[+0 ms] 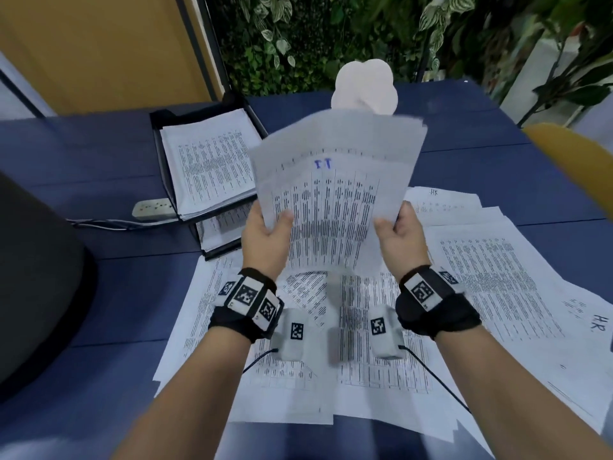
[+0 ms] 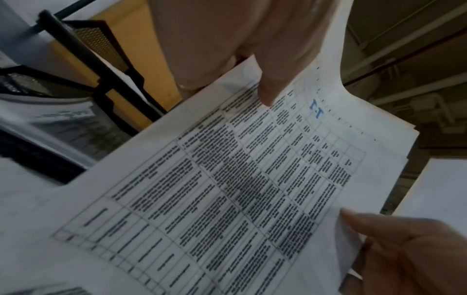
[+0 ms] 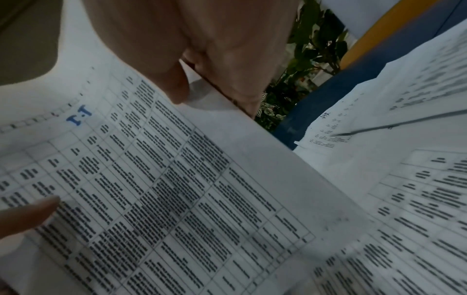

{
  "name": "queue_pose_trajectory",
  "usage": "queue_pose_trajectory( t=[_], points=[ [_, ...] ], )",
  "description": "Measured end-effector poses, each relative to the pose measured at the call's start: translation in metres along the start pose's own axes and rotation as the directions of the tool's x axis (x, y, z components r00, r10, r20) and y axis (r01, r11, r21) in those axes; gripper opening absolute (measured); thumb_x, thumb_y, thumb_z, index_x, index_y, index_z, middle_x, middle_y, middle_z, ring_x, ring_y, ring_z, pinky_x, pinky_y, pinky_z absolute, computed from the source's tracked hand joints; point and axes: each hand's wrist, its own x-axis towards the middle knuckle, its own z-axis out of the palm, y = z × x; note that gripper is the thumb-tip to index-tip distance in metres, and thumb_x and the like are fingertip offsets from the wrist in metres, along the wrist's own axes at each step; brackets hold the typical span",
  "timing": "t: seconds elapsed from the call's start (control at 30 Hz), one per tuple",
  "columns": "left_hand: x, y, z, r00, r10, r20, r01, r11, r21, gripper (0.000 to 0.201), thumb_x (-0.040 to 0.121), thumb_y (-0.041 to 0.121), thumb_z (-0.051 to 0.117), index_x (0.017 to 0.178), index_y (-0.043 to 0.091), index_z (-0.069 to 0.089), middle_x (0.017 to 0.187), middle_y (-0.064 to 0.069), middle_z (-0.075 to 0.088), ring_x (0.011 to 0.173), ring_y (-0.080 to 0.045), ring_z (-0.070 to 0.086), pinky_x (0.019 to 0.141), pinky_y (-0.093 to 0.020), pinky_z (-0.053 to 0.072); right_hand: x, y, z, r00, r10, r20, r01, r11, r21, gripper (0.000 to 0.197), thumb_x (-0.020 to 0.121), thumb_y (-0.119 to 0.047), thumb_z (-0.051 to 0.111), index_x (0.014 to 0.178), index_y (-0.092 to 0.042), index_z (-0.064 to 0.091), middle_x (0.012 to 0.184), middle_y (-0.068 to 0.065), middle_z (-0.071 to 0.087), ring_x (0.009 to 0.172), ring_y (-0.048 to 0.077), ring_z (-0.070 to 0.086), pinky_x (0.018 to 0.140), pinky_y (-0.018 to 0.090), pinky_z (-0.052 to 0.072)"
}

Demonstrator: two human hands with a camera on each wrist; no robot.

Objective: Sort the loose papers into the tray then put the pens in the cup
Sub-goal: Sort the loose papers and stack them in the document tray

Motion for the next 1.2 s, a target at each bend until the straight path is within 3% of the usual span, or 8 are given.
queue_pose_trajectory(
  t=[0.13, 0.27, 0.47, 0.6, 0.87, 0.97, 1.07, 1.2],
  points=[
    [-0.004, -0.023, -0.007, 0.994, -0.104, 0.019, 0.102, 0.992, 0.081, 0.05, 0.087, 0.019, 0.066, 0.131, 0.012, 0.043, 0.124, 0.0, 0.06, 0.111, -0.01, 0.058, 0.098, -0.034, 0.048, -0.003, 0.021, 0.003, 0.995, 0.097, 0.021, -0.095, 0.993, -0.065, 0.025, 0.089, 0.002, 0.051, 0.109, -0.013, 0.048, 0.102, 0.004, 0.064, 0.099, 0.023, 0.062, 0.089, 0.036, 0.051],
    [-0.009, -0.031, -0.008, 0.987, -0.143, 0.07, 0.141, 0.989, 0.04, 0.038, 0.091, 0.019, 0.061, 0.127, 0.013, 0.051, 0.116, 0.007, 0.063, 0.107, -0.004, 0.059, 0.096, -0.03, 0.046, -0.004, 0.036, 0.001, 0.95, 0.283, 0.128, -0.249, 0.941, -0.231, 0.032, 0.092, -0.002, 0.048, 0.123, -0.008, 0.042, 0.111, 0.006, 0.059, 0.098, 0.023, 0.058, 0.084, 0.031, 0.048],
    [0.003, -0.033, -0.024, 0.985, -0.17, 0.013, 0.171, 0.982, -0.085, 0.023, 0.09, 0.02, 0.063, 0.108, 0.032, 0.057, 0.113, 0.01, 0.065, 0.109, -0.009, 0.06, 0.097, -0.032, 0.045, -0.009, 0.053, -0.002, 0.849, 0.489, 0.201, -0.418, 0.853, -0.313, 0.062, 0.092, -0.027, 0.059, 0.145, -0.011, 0.031, 0.14, -0.002, 0.041, 0.131, 0.027, 0.043, 0.108, 0.038, 0.037],
    [0.003, -0.053, -0.042, 0.96, -0.277, 0.026, 0.277, 0.961, 0.001, 0.035, 0.09, 0.018, 0.063, 0.124, 0.022, 0.054, 0.122, 0.004, 0.062, 0.115, -0.014, 0.056, 0.102, -0.036, 0.042, -0.019, 0.061, 0.005, 0.766, 0.599, 0.235, -0.509, 0.787, -0.349, 0.03, 0.094, -0.017, 0.055, 0.124, -0.015, 0.052, 0.125, 0.005, 0.055, 0.101, 0.029, 0.059, 0.074, 0.041, 0.059],
    [-0.015, -0.108, -0.082, 0.827, -0.56, -0.043, 0.504, 0.706, 0.498, 0.053, 0.089, 0.031, 0.063, 0.133, 0.006, 0.047, 0.131, -0.011, 0.055, 0.113, -0.033, 0.057, 0.093, -0.043, 0.051, -0.029, 0.077, 0.029, 0.662, 0.707, 0.248, -0.45, 0.64, -0.623, 0.034, 0.096, -0.006, 0.042, 0.13, -0.006, 0.047, 0.108, 0.011, 0.052, 0.073, 0.022, 0.054, 0.055, 0.03, 0.052],
    [-0.016, -0.116, -0.091, 0.802, -0.595, -0.053, 0.538, 0.68, 0.497, 0.057, 0.088, 0.033, 0.065, 0.135, 0.007, 0.046, 0.131, -0.014, 0.055, 0.112, -0.034, 0.057, 0.092, -0.047, 0.051, -0.027, 0.078, 0.037, 0.67, 0.693, 0.266, -0.415, 0.646, -0.641, 0.033, 0.096, -0.007, 0.041, 0.128, -0.009, 0.049, 0.103, 0.011, 0.055, 0.069, 0.021, 0.054, 0.051, 0.029, 0.051],
    [-0.008, -0.12, -0.101, 0.846, -0.527, -0.086, 0.511, 0.753, 0.414, 0.053, 0.086, 0.033, 0.067, 0.13, 0.009, 0.051, 0.121, -0.012, 0.062, 0.105, -0.032, 0.061, 0.089, -0.048, 0.053, -0.02, 0.077, 0.046, 0.671, 0.692, 0.266, -0.435, 0.658, -0.615, 0.025, 0.096, -0.008, 0.039, 0.117, -0.011, 0.052, 0.087, 0.006, 0.055, 0.059, 0.021, 0.051, 0.036, 0.018, 0.041],
    [0.007, -0.128, -0.117, 0.825, -0.557, -0.097, 0.563, 0.792, 0.236, 0.064, 0.07, 0.057, 0.073, 0.119, 0.018, 0.059, 0.115, -0.005, 0.067, 0.101, -0.026, 0.065, 0.088, -0.049, 0.053, -0.008, 0.072, 0.069, 0.674, 0.69, 0.263, -0.491, 0.685, -0.539, 0.019, 0.093, -0.008, 0.042, 0.107, -0.008, 0.055, 0.092, 0.014, 0.061, 0.058, 0.029, 0.06, 0.036, 0.019, 0.035]
  ],
)
